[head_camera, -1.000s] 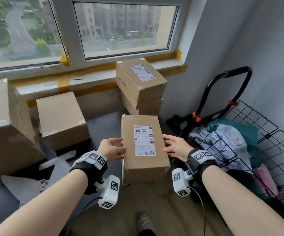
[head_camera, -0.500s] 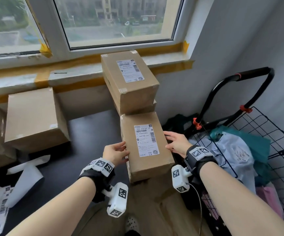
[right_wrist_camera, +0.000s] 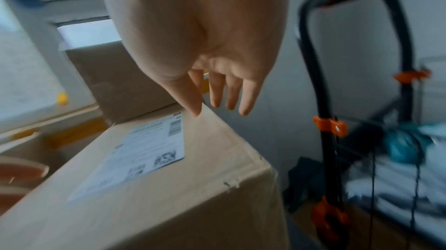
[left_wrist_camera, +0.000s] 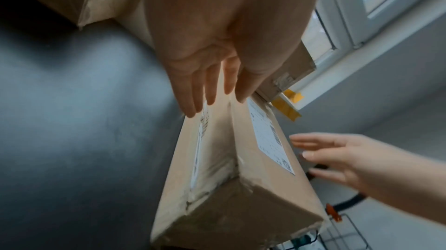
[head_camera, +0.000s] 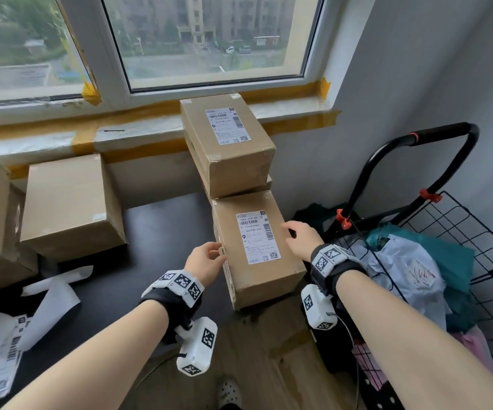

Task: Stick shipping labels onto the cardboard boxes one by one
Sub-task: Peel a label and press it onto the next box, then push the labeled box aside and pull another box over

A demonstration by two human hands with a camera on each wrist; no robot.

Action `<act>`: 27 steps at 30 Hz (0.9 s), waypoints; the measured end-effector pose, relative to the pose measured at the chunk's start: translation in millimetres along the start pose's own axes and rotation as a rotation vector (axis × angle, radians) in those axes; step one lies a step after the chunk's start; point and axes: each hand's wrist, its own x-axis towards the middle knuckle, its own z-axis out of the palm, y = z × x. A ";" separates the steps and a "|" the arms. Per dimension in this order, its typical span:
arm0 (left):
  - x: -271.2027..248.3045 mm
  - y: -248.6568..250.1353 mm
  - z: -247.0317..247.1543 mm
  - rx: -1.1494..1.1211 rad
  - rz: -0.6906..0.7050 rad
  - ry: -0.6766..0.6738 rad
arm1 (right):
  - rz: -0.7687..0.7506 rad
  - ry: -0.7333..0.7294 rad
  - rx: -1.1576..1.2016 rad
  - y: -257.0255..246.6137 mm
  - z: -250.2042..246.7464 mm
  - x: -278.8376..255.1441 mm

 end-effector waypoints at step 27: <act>-158.9 -220.5 -266.3 0.844 -0.114 0.171 | -0.589 -0.298 -0.734 -289.5 281.3 -133.1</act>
